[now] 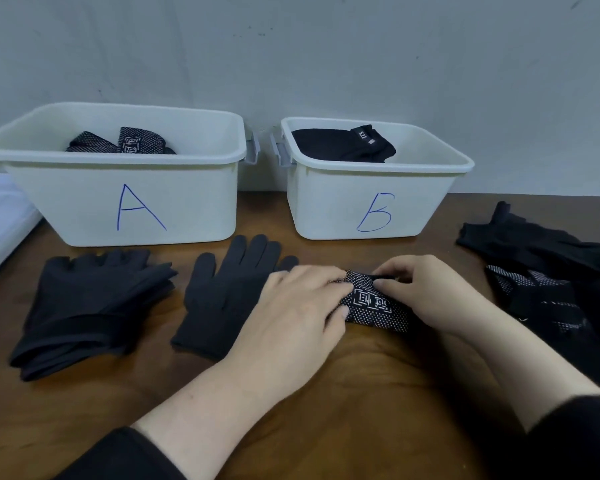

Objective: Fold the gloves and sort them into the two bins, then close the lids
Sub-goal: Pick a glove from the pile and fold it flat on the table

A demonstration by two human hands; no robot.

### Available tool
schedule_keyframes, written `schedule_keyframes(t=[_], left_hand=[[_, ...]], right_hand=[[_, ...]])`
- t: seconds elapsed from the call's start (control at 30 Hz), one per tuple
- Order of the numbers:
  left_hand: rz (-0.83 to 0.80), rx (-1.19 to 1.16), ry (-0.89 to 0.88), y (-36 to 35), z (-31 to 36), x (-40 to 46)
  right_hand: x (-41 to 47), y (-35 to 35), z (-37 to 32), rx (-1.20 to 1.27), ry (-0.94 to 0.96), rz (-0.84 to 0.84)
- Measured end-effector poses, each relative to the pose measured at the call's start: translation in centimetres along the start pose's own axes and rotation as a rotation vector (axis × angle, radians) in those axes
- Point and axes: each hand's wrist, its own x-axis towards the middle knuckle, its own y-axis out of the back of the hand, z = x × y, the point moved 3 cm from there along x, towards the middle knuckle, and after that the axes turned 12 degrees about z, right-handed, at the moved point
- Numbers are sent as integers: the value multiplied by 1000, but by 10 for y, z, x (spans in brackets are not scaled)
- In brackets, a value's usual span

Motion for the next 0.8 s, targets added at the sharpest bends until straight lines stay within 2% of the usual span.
schedule_keyframes(t=[0.1, 0.27, 0.37, 0.47, 0.63, 0.7, 0.8], left_hand=[[-131, 32, -8, -9, -2, -4], [-117, 15, -3, -8, -4, -4], [-107, 7, -19, -8, -5, -5], [-91, -8, -15, -8, -6, -5], [63, -125, 82, -2, -8, -3], [163, -234, 209, 4, -11, -1], [399, -490, 467, 20, -11, 2]], right_hand=[[7, 4, -6, -47, 16, -50], [20, 10, -31, -61, 81, -318], [27, 7, -48, -212, 126, -458], [32, 3, -58, -289, 136, -530], [27, -2, -55, -222, 121, -539], [24, 1, -49, -139, 90, -480], [18, 7, -36, 101, -7, -325]])
